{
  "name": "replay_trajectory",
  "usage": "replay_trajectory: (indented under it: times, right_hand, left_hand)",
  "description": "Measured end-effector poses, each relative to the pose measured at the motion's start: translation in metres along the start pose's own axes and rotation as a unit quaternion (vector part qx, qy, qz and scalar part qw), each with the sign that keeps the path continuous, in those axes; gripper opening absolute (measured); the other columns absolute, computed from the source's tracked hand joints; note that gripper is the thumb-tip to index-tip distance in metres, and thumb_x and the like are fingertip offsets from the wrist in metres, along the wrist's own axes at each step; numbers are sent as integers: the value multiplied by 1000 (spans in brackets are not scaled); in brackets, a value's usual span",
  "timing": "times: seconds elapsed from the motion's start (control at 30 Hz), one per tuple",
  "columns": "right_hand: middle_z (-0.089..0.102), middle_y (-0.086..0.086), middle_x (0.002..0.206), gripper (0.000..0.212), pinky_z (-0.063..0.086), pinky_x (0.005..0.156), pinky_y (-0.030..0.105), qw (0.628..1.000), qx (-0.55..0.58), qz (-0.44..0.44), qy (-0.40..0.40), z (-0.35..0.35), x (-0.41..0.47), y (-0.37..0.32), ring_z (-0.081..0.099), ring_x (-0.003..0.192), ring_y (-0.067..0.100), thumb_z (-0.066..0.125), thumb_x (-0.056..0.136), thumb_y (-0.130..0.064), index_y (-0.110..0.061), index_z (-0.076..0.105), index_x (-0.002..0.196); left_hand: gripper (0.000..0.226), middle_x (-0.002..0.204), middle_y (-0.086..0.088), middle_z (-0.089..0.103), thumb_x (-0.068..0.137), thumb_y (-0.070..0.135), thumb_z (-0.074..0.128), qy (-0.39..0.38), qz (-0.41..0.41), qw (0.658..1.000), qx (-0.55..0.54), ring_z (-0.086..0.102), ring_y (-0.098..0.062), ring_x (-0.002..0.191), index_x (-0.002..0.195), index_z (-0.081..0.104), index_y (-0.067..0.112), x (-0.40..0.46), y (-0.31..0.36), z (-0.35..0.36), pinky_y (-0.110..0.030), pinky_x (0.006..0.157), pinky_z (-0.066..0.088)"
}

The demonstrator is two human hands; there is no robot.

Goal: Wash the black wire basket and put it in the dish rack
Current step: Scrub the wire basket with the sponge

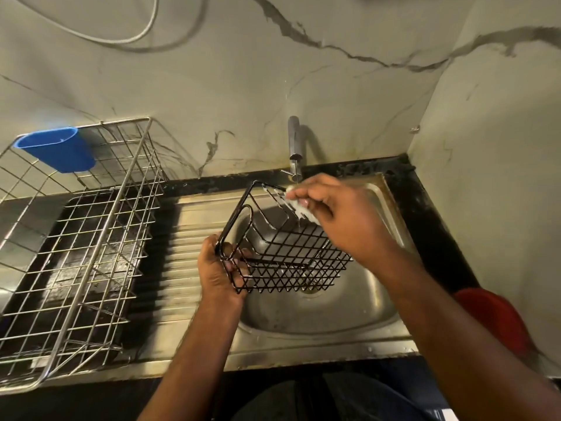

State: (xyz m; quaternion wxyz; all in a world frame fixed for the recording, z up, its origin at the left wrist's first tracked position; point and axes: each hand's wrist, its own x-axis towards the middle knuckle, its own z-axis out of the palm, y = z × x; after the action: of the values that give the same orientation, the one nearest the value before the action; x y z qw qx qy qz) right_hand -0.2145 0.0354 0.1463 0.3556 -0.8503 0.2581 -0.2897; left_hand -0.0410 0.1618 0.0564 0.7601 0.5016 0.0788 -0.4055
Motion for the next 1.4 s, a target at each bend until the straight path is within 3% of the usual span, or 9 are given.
replay_trajectory:
  times: [0.2,0.3,0.47,0.63,0.87,1.1,1.23,1.3,1.4]
  right_hand:
    - [67,3,113,34,54,95,28,990,11,-125,59,4,-9,-8,64,112,13,63,89,11,-9,74,114]
    - [67,8,114,29,53,95,25,983,40,-141,106,12,-15,-7,63,112,15,64,89,7,-5,72,115]
    - [49,2,143,43,47,106,29,992,-95,-74,47,26,-23,21,52,124,8,46,95,-9,-18,60,134]
    - [56,-17,127,35,44,94,4,989,-59,69,117,14,-14,27,54,96,-18,60,96,-9,-28,64,125]
    - [55,3,139,47,40,98,13,962,-151,-220,-59,17,-25,-3,51,122,12,45,94,-14,-25,53,139]
    - [63,6,129,41,43,95,5,980,-136,-107,101,-6,-7,20,63,112,16,63,91,4,-15,66,127]
    - [56,2,138,38,37,97,1,975,-141,-169,-6,21,-39,9,47,121,2,42,103,-19,-25,57,137]
    - [54,3,139,42,49,95,16,960,-161,-221,-61,27,-48,10,48,123,8,47,100,-15,-25,53,140]
    - [61,9,131,44,51,94,23,966,-162,-203,19,19,-34,19,58,115,18,55,90,-1,-17,62,130]
  left_hand:
    - [44,43,6,48,95,34,48,54,-6,998,-31,44,-9,32,53,51,21,-10,5,13,-12,33,31]
    - [45,41,5,49,95,26,51,86,3,994,-73,46,-10,30,51,55,17,-11,9,24,-18,36,41]
    - [35,36,4,45,100,28,52,79,-32,994,-65,38,-6,28,66,50,22,-13,9,29,-19,38,40]
    - [24,43,6,49,97,41,64,86,-57,993,-59,38,-4,41,83,57,24,-16,2,30,-22,57,39]
    - [25,44,7,47,100,36,60,72,-72,995,-7,35,-3,35,81,57,20,-17,10,41,-19,43,36]
    - [28,41,3,49,99,32,61,51,-59,997,4,35,-7,40,75,53,21,-16,17,34,-24,50,35]
    - [27,40,7,43,101,36,59,66,-71,995,-25,34,-4,35,77,54,23,-16,22,29,-19,41,37]
    - [28,40,7,41,101,37,57,55,-87,994,-44,34,-4,34,78,52,22,-13,24,24,-17,37,38]
    - [33,39,8,38,101,41,55,37,-91,994,-56,33,-5,37,75,48,22,-11,25,25,-22,45,44]
